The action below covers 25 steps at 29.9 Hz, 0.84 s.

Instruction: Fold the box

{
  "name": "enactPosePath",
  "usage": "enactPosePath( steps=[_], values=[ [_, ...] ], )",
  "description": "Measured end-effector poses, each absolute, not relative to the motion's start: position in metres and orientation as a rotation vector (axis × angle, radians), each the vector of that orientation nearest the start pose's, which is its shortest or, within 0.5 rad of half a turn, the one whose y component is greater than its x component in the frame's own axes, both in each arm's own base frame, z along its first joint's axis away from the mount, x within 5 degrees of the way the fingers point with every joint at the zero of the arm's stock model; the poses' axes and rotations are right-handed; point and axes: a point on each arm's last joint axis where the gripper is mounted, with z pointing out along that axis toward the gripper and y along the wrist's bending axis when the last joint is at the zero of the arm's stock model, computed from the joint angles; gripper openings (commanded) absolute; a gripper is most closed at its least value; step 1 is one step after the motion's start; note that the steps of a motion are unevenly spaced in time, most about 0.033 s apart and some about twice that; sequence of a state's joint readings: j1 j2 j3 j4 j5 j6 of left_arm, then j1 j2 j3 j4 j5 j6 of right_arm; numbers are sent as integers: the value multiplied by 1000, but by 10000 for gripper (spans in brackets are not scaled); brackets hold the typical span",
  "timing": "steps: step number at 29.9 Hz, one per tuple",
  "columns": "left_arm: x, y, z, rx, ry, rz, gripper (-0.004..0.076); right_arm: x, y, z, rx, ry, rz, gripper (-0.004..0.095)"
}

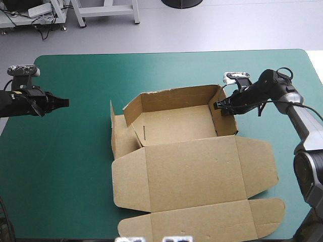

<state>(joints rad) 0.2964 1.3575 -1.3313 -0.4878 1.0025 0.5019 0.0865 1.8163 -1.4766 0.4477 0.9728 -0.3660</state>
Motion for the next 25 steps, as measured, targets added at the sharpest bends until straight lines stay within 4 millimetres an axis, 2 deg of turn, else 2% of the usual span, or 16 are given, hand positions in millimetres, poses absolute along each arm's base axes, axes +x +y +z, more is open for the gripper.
enactPosePath(
  steps=[6,9,11,16,19,25],
  values=[
    [277,46,379,95,2390,-268,-3,386,69,272,-314,2629,551,-7],
    [277,46,379,95,2390,-268,-3,392,72,285,-298,2566,581,-7],
    [278,47,380,88,2377,-265,-3,394,73,302,-294,2503,595,-7],
    [284,47,386,35,2282,-284,-3,388,77,367,-322,2321,627,-9],
    [289,48,391,-8,2208,-285,-3,374,77,405,-355,2230,630,-9],
    [297,52,403,-105,2054,-286,-3,339,76,467,-426,2094,619,-8]
  ],
)
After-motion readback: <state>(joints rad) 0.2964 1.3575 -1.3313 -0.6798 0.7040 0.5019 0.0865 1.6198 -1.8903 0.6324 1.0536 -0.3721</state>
